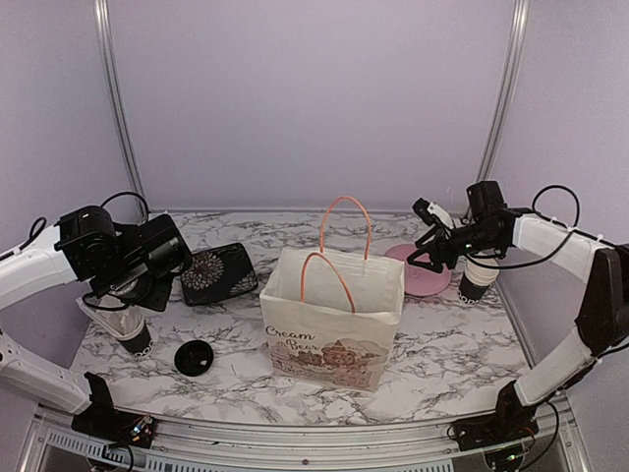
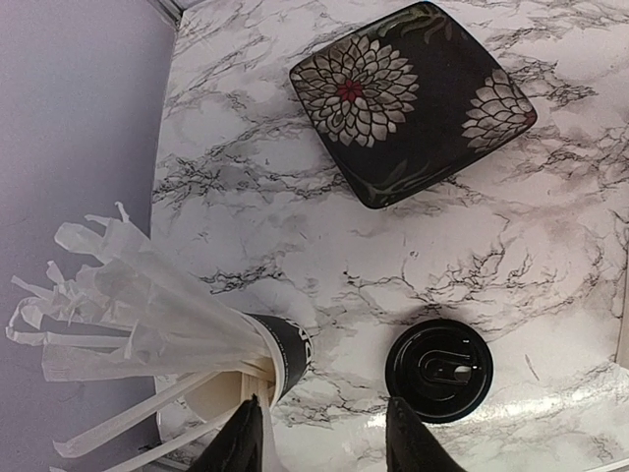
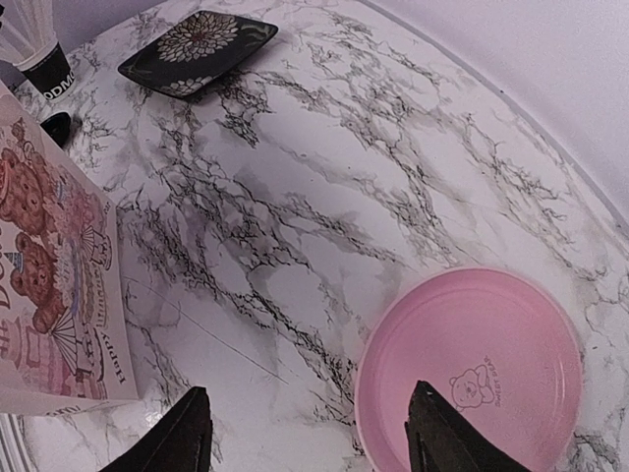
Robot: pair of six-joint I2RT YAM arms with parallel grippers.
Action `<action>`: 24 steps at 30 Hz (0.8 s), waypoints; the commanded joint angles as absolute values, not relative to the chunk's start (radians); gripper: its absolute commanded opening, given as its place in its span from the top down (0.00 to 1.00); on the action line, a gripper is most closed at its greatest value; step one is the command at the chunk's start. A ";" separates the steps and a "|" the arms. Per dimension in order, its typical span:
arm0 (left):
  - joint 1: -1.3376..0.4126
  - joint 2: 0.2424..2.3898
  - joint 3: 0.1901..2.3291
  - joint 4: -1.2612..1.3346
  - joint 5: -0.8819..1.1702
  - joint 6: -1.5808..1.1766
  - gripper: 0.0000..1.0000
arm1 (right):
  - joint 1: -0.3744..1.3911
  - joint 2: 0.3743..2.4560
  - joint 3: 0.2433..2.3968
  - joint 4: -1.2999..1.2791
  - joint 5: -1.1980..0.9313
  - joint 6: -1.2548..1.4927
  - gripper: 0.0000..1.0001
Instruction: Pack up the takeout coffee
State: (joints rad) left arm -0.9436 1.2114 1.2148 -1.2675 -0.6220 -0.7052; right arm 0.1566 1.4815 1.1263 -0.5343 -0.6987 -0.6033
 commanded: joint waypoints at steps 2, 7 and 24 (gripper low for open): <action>-0.940 1.200 1.231 -1.386 -0.656 -0.769 0.58 | 0.170 1.500 1.149 -0.552 -0.712 -0.617 0.34; -0.940 1.215 1.219 -1.440 -0.651 -0.791 0.63 | 0.175 1.503 1.150 -0.554 -0.710 -0.618 0.34; -0.942 1.236 1.390 -1.418 -0.737 -0.762 1.00 | 0.192 1.512 1.152 -0.557 -0.695 -0.624 0.34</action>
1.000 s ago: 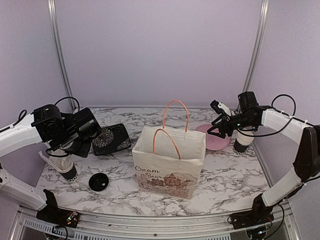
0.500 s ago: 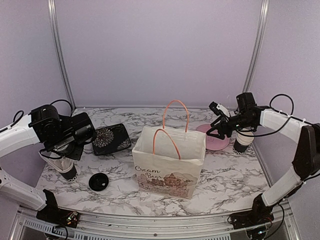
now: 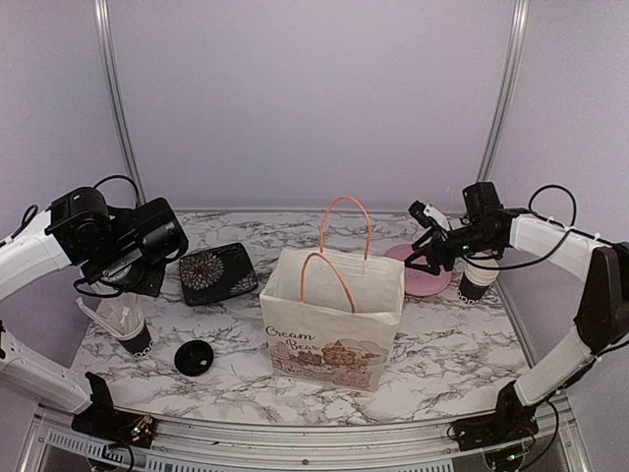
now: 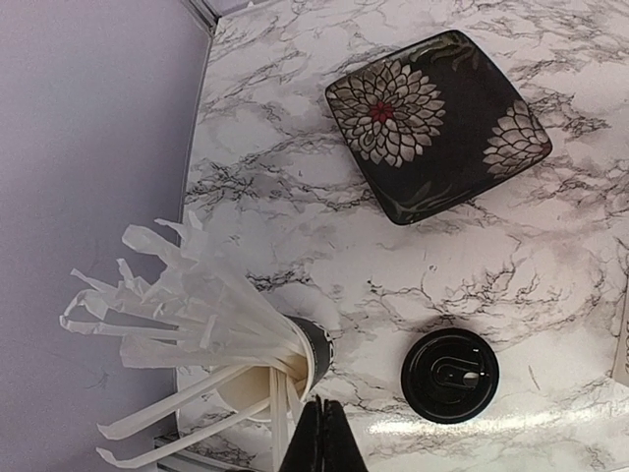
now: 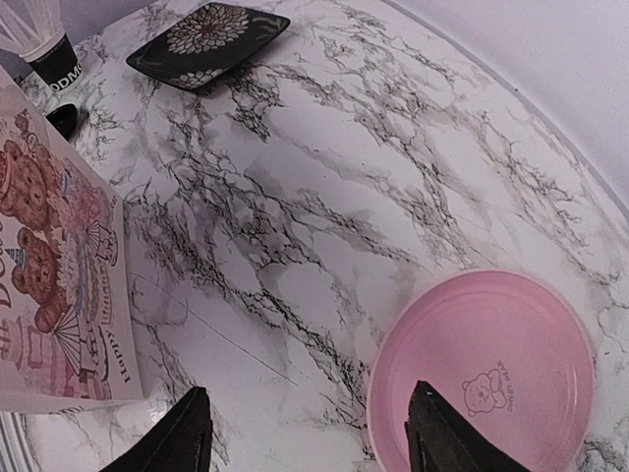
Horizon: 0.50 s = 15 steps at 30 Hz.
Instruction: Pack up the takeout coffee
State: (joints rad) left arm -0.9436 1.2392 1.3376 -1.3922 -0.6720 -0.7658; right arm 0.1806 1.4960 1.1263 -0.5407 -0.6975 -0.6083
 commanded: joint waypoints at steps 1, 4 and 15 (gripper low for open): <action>-0.942 1.236 1.404 -1.417 -0.744 -0.762 1.00 | 0.194 1.514 1.153 -0.558 -0.694 -0.624 0.34; -0.942 1.245 1.457 -1.418 -0.760 -0.748 1.00 | 0.200 1.522 1.155 -0.562 -0.691 -0.626 0.34; -0.942 1.304 1.694 -1.431 -0.846 -0.684 1.00 | 0.211 1.529 1.158 -0.568 -0.676 -0.632 0.34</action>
